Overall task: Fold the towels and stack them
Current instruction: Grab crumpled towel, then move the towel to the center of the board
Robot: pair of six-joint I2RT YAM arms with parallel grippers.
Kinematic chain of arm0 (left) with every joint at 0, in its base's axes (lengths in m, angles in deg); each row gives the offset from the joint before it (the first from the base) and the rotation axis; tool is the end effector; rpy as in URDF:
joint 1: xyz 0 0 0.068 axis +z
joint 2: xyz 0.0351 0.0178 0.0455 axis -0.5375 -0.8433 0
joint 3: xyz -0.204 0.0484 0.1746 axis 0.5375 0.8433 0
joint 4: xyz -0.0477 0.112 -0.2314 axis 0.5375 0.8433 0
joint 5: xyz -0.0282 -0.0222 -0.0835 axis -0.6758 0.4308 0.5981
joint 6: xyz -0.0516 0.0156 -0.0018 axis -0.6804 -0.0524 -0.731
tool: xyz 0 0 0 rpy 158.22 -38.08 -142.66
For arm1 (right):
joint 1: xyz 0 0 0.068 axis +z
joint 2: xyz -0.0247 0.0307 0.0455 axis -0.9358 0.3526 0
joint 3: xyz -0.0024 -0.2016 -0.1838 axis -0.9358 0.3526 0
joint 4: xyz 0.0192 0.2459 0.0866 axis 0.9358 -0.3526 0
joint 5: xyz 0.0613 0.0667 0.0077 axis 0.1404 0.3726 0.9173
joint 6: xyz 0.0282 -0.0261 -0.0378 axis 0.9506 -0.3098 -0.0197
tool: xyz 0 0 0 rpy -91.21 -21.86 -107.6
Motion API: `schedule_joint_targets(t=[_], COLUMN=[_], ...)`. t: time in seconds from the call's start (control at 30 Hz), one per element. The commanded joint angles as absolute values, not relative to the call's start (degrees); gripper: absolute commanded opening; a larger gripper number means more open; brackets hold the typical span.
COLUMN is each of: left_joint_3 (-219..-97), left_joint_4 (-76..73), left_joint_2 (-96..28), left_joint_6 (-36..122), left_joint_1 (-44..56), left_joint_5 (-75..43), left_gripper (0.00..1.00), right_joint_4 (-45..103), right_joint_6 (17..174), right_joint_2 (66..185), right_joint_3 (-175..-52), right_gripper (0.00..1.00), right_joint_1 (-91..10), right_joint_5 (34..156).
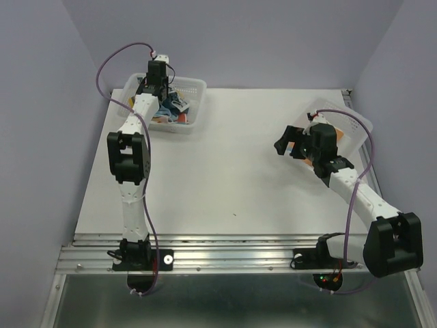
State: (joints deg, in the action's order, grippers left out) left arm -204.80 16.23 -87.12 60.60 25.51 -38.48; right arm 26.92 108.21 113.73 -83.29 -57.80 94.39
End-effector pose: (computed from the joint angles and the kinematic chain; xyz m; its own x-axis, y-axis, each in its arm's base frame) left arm 0.5312 -0.0564 0.2922 -0.4329 0.1634 -0.8865 -0.0547 0.9768 0.2068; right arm 0.2672 0.0592 0.2660 -0.5228 0.2359 -0.8192 -0.1397 0.9243 0.3552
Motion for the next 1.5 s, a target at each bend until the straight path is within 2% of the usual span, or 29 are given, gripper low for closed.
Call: schedule_joint_targets(t=[0.0,0.2,0.4,0.63,0.73,0.83,0.97,1.1,1.23,1.27,1.33,1.37,1.4,1.43,1.47], left_joint_3=[-208.26,-209.30,-215.72,-216.35,-211.09,-206.51,-194.94,-181.94,-167.09,-167.04,-157.23,-153.80,-147.76,-144.83,-142.36], left_joint_4=[16.74,16.92,17.80,15.43,13.15,10.51,7.43,0.76,-0.84,-1.19,-3.11,-3.56,-3.56,-3.30,-2.60], left_joint_2=[-81.40,-73.14,-67.86,-61.01,-54.18,-49.33,-39.85,-32.73,-26.74,-26.72,-24.62,-24.27,-24.61,-25.05,-25.66], left_joint_6=[58.61,55.01,51.05,46.92,45.86,46.12,42.62,36.29,30.92,30.48,29.78,29.43,28.46,27.15,26.27], left_joint_1=[25.75,25.66,25.57,24.17,21.20,16.71,6.88,1.77,0.70,0.70,0.70,0.79,0.79,0.79,1.05], left_joint_5=[-35.63,-34.05,-30.45,-17.99,-12.62,-11.98,-11.64,-7.86,-13.72,-15.31,-18.12,-20.31,-22.25,-26.79,-29.10], left_gripper=[0.00,0.00,0.00,0.00,0.00,0.00,0.00,0.00,0.00,0.00,0.00,0.11,0.50,0.77,0.97], right_joint_4=[27.69,27.25,27.78,28.30,27.78,27.60,26.46,23.83,21.28,20.92,20.05,19.52,18.82,17.51,17.06], right_joint_6=[108.55,108.46,108.20,107.67,107.84,108.72,110.21,111.09,111.62,111.62,111.97,111.98,111.80,111.63,111.45], right_joint_2=[113.12,111.19,108.73,106.53,105.66,104.34,101.26,96.61,93.27,92.65,91.86,91.59,91.76,91.94,92.11], right_joint_3=[-82.97,-82.62,-81.57,-80.78,-80.86,-80.60,-79.81,-79.28,-79.20,-79.11,-78.41,-78.23,-78.31,-78.49,-78.67], right_gripper=[1.00,1.00,1.00,1.00,1.00,1.00,1.00,1.00,1.00,1.00,1.00,1.00,1.00,1.00,1.00], right_joint_1=[-57.93,-58.01,-58.01,-58.10,-58.01,-58.01,-58.01,-58.01,-58.01,-57.93,-58.01,-58.01,-58.01,-57.93,-57.92], right_joint_5=[93.50,93.50,94.46,95.08,94.99,95.60,96.13,95.52,94.55,94.46,94.46,94.90,95.25,95.69,95.96])
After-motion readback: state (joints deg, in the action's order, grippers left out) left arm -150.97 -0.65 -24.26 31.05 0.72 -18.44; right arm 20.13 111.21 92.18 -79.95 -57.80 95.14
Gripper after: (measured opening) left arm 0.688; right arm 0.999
